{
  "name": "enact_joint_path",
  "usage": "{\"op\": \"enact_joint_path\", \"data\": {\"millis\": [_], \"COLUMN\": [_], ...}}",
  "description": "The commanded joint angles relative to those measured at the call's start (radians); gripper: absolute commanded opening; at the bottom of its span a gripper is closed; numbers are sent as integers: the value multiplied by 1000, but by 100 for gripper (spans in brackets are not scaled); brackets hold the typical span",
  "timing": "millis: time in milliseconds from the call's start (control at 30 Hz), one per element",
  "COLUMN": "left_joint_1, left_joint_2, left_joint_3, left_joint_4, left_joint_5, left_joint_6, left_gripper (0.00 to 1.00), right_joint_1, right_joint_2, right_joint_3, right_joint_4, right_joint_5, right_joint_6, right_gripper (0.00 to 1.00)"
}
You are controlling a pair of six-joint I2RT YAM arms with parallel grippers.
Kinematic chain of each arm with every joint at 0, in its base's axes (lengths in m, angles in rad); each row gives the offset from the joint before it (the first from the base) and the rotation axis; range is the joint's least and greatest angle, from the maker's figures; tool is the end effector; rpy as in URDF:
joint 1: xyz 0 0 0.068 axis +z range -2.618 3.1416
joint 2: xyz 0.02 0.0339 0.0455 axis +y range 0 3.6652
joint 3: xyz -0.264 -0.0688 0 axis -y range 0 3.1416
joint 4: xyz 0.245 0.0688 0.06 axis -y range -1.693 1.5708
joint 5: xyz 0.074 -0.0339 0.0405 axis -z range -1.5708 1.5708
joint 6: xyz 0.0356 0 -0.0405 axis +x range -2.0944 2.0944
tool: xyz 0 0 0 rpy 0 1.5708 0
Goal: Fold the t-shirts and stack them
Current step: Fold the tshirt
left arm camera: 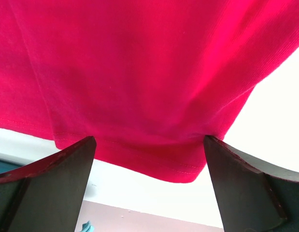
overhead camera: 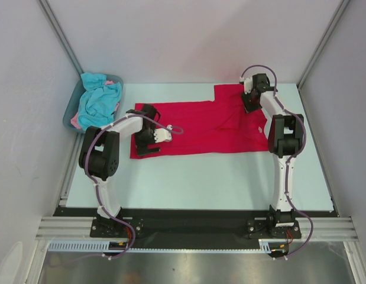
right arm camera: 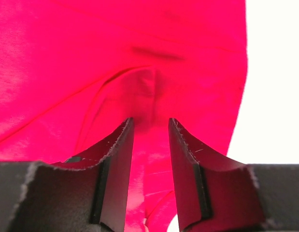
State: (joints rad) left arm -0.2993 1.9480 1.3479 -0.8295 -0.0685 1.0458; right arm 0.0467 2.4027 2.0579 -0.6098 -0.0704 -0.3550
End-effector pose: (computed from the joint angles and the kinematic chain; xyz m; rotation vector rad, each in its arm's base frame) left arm 0.3531 -0.1064 0.1617 1.8820 2.3748 0.1748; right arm 0.5286 0.0272 0.1756 -0.5309 2.4658 -0.0355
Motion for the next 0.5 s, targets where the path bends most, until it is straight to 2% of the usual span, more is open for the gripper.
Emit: {"op": "enact_joint_path", "data": {"millis": [0, 467], "left_joint_1": [-9, -12], "left_joint_2": [-57, -47], "left_joint_3": [-6, 7], "left_joint_4": [-14, -11], "left_joint_5": [3, 7], "left_joint_6": [-20, -21], "left_gripper": [100, 100], "right_joint_1": [-13, -5], "right_joint_2": [6, -14], "right_joint_3": [18, -18], "right_joint_4": [10, 18], "right_joint_5": [-20, -49], "right_joint_6": [7, 2], "right_gripper": [38, 39]}}
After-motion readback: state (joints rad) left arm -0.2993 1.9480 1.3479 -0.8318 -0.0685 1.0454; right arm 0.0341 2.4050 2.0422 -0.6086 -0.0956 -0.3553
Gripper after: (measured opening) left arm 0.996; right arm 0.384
